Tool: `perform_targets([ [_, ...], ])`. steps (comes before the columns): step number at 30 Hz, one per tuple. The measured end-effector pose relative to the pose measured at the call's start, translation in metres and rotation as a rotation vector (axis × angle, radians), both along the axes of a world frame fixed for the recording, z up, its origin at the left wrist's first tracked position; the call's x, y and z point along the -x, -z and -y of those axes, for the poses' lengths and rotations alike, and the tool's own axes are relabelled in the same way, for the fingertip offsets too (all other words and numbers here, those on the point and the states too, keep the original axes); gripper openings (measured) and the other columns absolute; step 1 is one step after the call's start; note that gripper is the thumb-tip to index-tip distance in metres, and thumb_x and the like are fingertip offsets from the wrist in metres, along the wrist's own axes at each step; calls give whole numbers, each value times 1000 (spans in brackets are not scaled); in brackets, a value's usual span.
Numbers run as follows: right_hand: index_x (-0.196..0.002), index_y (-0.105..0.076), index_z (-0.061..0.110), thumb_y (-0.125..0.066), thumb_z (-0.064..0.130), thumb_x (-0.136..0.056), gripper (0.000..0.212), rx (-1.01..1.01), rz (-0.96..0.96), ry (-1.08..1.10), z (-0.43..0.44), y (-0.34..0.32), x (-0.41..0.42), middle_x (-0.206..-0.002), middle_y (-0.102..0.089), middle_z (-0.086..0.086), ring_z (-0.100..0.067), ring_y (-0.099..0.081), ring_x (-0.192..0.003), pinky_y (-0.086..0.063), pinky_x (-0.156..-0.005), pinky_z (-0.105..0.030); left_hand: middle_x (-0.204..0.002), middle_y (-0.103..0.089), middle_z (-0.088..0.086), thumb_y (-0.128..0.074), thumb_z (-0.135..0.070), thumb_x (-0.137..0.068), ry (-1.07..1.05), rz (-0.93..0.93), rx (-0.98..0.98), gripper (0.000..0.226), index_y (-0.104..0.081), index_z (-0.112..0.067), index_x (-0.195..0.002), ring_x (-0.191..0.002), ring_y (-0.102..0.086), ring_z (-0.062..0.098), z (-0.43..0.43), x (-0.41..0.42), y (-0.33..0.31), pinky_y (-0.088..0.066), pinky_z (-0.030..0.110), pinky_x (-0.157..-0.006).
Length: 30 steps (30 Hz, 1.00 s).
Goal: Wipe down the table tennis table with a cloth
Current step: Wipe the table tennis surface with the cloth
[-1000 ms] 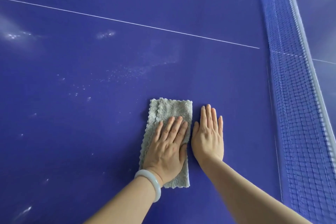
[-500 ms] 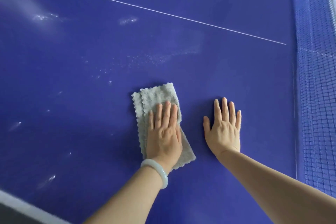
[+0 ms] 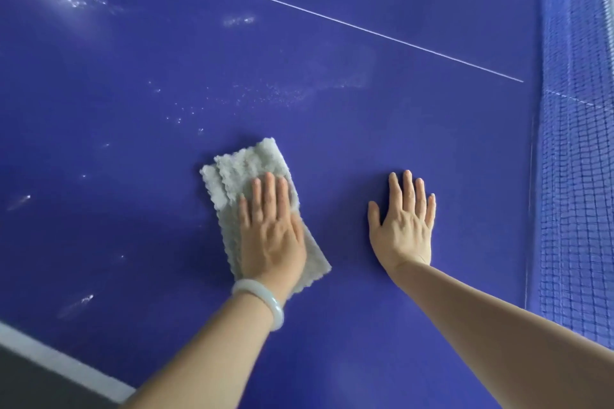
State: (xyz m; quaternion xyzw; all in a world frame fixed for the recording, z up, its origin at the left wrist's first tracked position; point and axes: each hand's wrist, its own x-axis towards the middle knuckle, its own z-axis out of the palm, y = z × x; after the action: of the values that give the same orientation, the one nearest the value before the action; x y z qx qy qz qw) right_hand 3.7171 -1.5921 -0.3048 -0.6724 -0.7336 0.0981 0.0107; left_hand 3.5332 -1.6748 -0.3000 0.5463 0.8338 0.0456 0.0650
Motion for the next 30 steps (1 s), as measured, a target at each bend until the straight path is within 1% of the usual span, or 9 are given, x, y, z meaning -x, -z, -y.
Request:
perform_targets([
  [5, -159, -9, 21, -24, 48, -101, 66, 3, -30, -3, 0, -2, -1, -167, 1, 2, -18, 10, -153, 11, -123, -39, -163, -1, 18, -22, -32, -101, 248, 121, -43, 62, -10, -3, -155, -151, 3, 33, 52, -106, -1, -12, 54, -120],
  [8, -159, -8, 21, -23, 49, -102, 66, 0, -28, -18, 1, -3, -1, -167, 2, 1, -18, 11, -153, 11, -123, -40, -164, -6, 11, -27, -33, -104, 490, 139, -72, 58, -18, -8, -156, -152, -3, 27, 62, -91, 0, -17, 49, -118],
  [10, -159, -8, 20, -22, 48, -102, 65, 2, -9, -23, 1, -1, -1, -167, 2, 1, -18, 11, -153, 10, -124, -40, -165, -6, 5, -23, -33, -105, 541, 90, -81, 56, -16, -13, -157, -152, -4, 22, 60, -45, 3, -20, 47, -119],
  [16, -159, -8, 18, -20, 48, -102, 66, -21, 25, -9, 3, 5, 0, -167, 1, -1, -21, 9, -154, 8, -124, -43, -164, -7, 5, -11, -34, -102, 68, -40, -17, 59, -15, -13, -156, -152, -5, 22, 44, 98, 6, -15, 49, -121],
  [18, -159, -8, 18, -20, 48, -101, 66, -22, 37, -4, 1, 6, 2, -167, 1, -1, -21, 8, -154, 8, -124, -43, -164, -7, 8, -15, -30, -102, -72, -32, -22, 58, -13, -12, -157, -152, -6, 25, 35, 90, 5, -10, 48, -122],
  [20, -159, -6, 19, -18, 48, -101, 66, -17, 49, -1, 1, 5, 3, -167, 1, -1, -21, 9, -154, 9, -124, -43, -164, -2, 11, -17, -31, -103, -83, -11, -29, 59, -7, -10, -157, -152, -1, 29, 30, 50, 3, -7, 50, -121],
  [22, -159, -6, 19, -18, 48, -100, 67, -14, 50, -5, 1, 4, 3, -167, 2, -1, -21, 9, -154, 9, -124, -42, -164, 3, 12, -17, -34, -103, 130, 0, -49, 60, -4, -9, -157, -151, 6, 30, 36, -9, 2, -7, 52, -121],
  [25, -159, -7, 18, -20, 45, -101, 66, -6, 30, -10, 1, 2, 1, -167, 2, -1, -21, 9, -154, 8, -124, -42, -164, -7, 13, -29, -34, -102, 513, 70, -75, 59, -21, -7, -155, -151, 1, 30, 54, -77, 2, -12, 51, -120],
  [30, -160, -9, 19, -26, 41, -103, 64, -9, 19, -9, 1, 0, 0, -167, 1, 0, -20, 8, -154, 8, -124, -40, -164, -14, 3, -27, -36, -103, 696, 73, -63, 56, -23, -16, -156, -152, -6, 20, 35, -21, 3, -14, 45, -122],
])
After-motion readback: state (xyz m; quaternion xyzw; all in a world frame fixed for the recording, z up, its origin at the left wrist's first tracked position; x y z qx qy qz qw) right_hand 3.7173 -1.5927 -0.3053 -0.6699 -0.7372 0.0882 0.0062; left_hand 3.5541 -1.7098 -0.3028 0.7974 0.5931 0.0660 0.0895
